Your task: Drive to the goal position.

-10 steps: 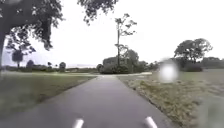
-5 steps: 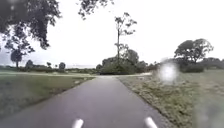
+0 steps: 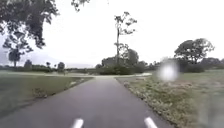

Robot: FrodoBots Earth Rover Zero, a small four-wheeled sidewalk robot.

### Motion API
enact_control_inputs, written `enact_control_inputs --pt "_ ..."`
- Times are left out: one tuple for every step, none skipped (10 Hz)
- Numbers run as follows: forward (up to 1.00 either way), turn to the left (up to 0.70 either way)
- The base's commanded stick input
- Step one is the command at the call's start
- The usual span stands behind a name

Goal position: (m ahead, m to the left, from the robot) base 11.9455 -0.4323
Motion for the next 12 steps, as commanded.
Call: enact_control_inputs --pt "0.85 0.0" --pt "0.85 0.0" --pt "0.85 0.0" --pt "0.85 0.0" --pt "0.85 0.0" --pt "0.85 0.0" --pt "0.85 0.0" --pt "0.85 0.0" --pt "0.85 0.0" --pt "0.85 0.0" --pt "0.85 0.0" --pt "0.85 0.0"
